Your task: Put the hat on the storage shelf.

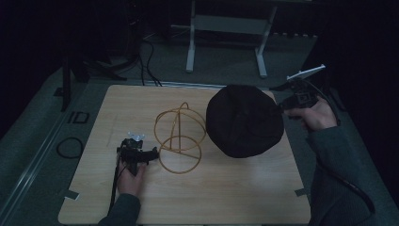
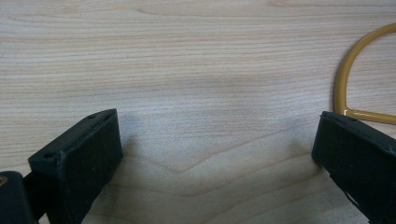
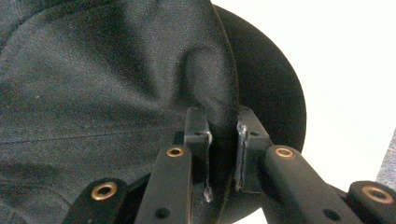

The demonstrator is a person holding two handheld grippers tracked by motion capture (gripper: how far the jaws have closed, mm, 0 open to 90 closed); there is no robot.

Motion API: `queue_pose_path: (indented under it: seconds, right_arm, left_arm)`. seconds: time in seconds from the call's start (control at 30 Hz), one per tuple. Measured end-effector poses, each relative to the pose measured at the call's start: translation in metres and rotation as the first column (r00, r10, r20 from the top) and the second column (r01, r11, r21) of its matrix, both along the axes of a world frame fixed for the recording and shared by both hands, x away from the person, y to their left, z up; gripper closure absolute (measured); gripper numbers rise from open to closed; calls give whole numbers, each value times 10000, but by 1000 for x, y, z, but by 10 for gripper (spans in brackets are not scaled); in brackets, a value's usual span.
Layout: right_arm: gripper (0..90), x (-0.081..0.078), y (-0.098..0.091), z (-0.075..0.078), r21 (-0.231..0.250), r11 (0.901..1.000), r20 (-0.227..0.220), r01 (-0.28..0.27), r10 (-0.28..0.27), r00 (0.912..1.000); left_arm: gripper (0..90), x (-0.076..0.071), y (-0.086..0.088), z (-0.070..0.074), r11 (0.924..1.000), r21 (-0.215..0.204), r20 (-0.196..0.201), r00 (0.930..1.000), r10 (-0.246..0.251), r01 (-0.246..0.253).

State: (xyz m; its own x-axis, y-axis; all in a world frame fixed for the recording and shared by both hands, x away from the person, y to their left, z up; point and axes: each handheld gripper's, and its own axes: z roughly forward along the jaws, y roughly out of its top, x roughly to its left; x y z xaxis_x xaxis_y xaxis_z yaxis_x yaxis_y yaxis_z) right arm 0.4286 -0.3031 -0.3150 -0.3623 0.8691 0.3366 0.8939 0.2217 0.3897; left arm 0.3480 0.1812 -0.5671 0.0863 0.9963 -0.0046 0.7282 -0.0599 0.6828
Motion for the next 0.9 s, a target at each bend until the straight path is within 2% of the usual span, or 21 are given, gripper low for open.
queue_pose_path:
  seconds: [0.57,0.9]
  right_arm:
    - [784,0,21,18,34,9993,216,-367,366,9991]
    - [783,4,35,30,327,9982,349,-507,496,9982]
  left_arm:
    - [12,0,0,0,10000,-1,-2,10000,-1,1]
    - [12,0,0,0,10000,0,-1,10000,-1,1]
